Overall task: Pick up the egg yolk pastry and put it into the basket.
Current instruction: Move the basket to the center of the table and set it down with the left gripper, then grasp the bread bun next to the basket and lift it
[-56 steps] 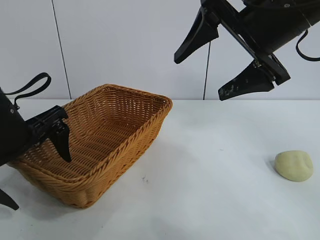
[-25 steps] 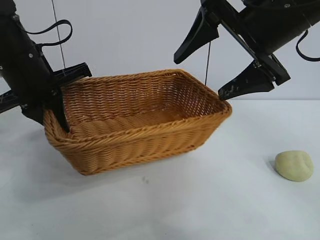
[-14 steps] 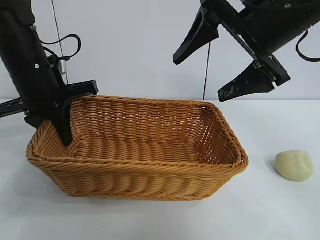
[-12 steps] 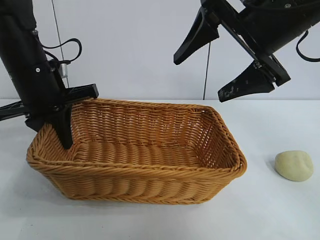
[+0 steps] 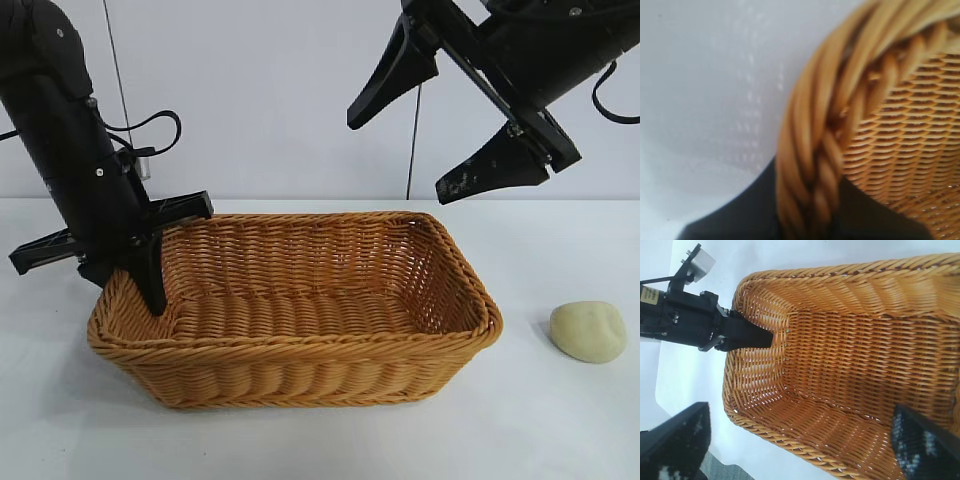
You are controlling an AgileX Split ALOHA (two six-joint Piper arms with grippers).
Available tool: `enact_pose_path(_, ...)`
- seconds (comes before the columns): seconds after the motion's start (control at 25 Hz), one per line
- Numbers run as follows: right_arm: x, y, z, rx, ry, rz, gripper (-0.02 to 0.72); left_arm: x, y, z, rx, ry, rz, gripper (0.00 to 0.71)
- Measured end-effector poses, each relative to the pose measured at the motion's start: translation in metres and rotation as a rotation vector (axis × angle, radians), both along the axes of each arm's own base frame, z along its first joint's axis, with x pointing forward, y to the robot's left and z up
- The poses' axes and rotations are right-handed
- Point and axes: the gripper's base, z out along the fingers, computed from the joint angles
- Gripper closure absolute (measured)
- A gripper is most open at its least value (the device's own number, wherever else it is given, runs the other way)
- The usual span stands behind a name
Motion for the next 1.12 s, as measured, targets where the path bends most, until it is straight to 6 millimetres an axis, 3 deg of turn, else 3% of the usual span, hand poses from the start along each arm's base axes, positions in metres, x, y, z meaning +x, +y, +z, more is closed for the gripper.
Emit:
enact_pose_path(0.12, 0.000, 0.000, 0.000, 0.000, 0.000, 0.000, 0.008, 0.000, 0.000, 0.000, 0.001, 0.000, -0.001, 0.608)
enact_pose_path(0.2, 0.000, 0.000, 0.000, 0.000, 0.000, 0.000, 0.008, 0.000, 0.000, 0.000, 0.002, -0.001, -0.002, 0.539)
enact_pose_path(0.4, 0.000, 0.000, 0.000, 0.000, 0.000, 0.000, 0.008, 0.000, 0.000, 0.000, 0.002, 0.002, -0.002, 0.131)
enact_pose_path(0.48, 0.000, 0.000, 0.000, 0.000, 0.000, 0.000, 0.008, -0.001, 0.000, 0.002, 0.000, 0.001, -0.003, 0.063)
enact_pose_path(0.6, 0.000, 0.000, 0.000, 0.000, 0.000, 0.000, 0.008, 0.000, 0.000, 0.020, -0.011, -0.040, -0.007, 0.028)
enact_pose_path(0.88, 0.000, 0.000, 0.000, 0.000, 0.002, 0.002, 0.008, 0.005, 0.008, 0.098, 0.054, -0.229, -0.095, 0.017)
enact_pose_path(1.12, 0.000, 0.000, 0.000, 0.001, 0.002, 0.002, 0.008, 0.006, 0.023, 0.114, 0.191, -0.236, -0.155, 0.015)
